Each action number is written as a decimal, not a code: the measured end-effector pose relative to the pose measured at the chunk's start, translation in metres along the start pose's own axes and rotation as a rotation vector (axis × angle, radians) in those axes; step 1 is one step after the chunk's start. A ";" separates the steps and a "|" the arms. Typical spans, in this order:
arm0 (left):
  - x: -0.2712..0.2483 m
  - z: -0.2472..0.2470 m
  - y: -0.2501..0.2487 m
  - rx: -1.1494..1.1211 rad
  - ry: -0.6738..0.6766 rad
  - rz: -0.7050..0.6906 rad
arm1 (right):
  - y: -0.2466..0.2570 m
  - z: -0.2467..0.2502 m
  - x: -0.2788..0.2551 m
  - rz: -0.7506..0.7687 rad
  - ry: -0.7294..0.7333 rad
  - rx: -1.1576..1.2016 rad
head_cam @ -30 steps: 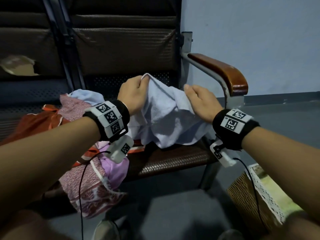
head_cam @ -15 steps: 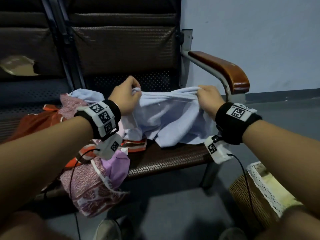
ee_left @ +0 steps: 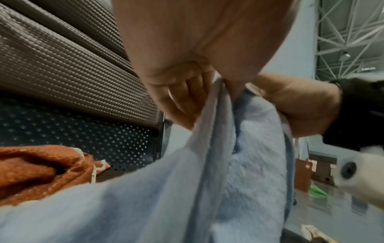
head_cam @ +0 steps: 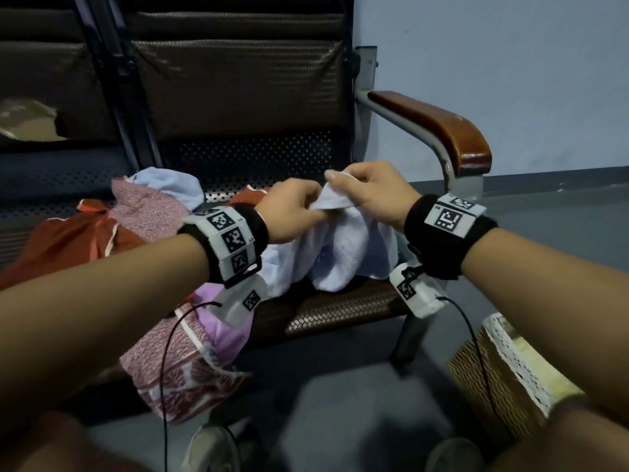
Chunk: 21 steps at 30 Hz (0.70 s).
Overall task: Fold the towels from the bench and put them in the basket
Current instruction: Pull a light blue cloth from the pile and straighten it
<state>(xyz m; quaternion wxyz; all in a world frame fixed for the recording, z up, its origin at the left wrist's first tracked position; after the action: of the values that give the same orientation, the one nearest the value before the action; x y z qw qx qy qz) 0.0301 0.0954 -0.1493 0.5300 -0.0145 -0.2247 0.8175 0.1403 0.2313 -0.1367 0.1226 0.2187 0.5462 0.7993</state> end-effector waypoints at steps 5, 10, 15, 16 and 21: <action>0.011 0.020 0.017 -0.189 -0.284 0.250 | -0.013 0.011 -0.006 -0.160 0.059 -0.436; 0.005 0.015 0.020 -0.042 -0.172 0.241 | -0.016 0.018 -0.009 -0.147 -0.099 -0.398; 0.002 -0.001 0.001 0.016 0.049 0.124 | 0.010 -0.003 -0.007 0.023 -0.076 -0.266; 0.003 0.001 -0.001 0.030 0.011 0.139 | 0.011 -0.006 -0.008 0.053 -0.081 -0.299; 0.014 0.024 0.019 -0.349 -0.326 0.402 | 0.006 0.011 -0.009 0.091 -0.347 -0.568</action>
<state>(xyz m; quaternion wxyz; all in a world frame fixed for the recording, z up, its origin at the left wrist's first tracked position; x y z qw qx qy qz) 0.0009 0.0929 -0.1318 0.3040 -0.0180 -0.4363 0.8467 0.1534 0.2342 -0.1298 0.2341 0.3328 0.2624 0.8750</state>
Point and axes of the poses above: each hand's wrist, its own x-axis towards the middle knuckle, its own z-axis out of the back of the hand, y = z × x, the point moved 2 cm from there along x, towards the middle knuckle, and after that the axes turned 11 degrees about x, right-handed, at the moved point
